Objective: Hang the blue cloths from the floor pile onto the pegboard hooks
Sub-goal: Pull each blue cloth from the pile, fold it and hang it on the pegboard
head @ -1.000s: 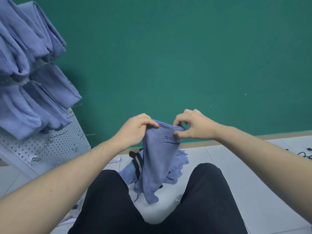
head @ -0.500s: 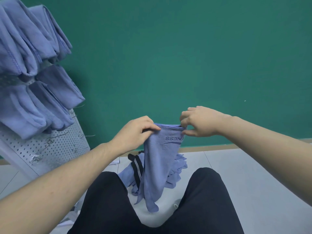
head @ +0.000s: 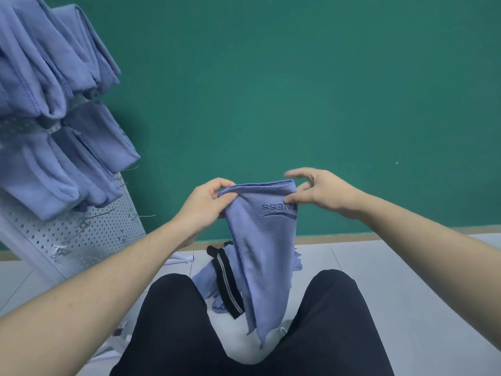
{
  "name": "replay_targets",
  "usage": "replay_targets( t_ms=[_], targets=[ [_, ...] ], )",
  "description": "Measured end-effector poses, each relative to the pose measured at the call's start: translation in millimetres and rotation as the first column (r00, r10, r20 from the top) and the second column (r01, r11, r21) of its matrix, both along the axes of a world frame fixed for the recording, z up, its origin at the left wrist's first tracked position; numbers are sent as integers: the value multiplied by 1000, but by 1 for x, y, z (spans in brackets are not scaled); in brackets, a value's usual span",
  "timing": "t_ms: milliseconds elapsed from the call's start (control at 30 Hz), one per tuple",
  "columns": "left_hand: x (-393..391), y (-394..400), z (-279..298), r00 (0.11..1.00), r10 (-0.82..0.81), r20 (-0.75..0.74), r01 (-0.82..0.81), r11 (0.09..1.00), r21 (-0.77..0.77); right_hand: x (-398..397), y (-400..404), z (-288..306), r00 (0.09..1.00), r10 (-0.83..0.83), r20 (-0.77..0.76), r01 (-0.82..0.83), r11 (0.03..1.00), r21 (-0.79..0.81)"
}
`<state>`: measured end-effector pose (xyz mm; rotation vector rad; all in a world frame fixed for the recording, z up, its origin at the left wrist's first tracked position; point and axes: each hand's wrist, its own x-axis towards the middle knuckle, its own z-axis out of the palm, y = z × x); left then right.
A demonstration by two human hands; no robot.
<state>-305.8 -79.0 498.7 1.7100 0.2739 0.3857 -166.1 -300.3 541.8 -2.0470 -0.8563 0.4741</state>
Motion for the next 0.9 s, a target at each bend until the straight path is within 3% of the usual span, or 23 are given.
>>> replay_targets(
  t_ms=[167, 267, 367, 467, 533, 633, 767, 900],
  targets=[
    [-4, -5, 7, 997, -74, -23, 73, 996, -52, -3, -1, -1, 981, 1, -192, 26, 990, 137],
    [1, -9, 12, 999, -19, 37, 24, 989, -146, -12, 3, 1, 979, 43, -198, -1, 978, 208],
    [9, -13, 14, 993, 55, 106, -14, 935, -353, -17, 11, 2, 991, 4, -137, 29, 970, 240],
    [7, -23, 10, 988, -79, 130, 137, 836, -531, -19, 23, 5, 987, -73, -144, 115, 943, 313],
    [1, -34, -3, 987, -152, 49, 154, 829, -538, -17, 29, 7, 980, -100, -174, 155, 929, 336],
    [-1, -42, -21, 991, -116, -69, 71, 885, -460, -11, 32, 4, 975, -137, -174, 189, 924, 331],
    [4, -48, -16, 997, -79, 1, 70, 879, -472, -3, 28, -4, 917, -209, -341, 339, 858, 386],
    [13, -51, -4, 996, -84, 22, 83, 858, -507, -11, 25, -31, 808, -114, -578, 379, 852, 361]
  ],
)
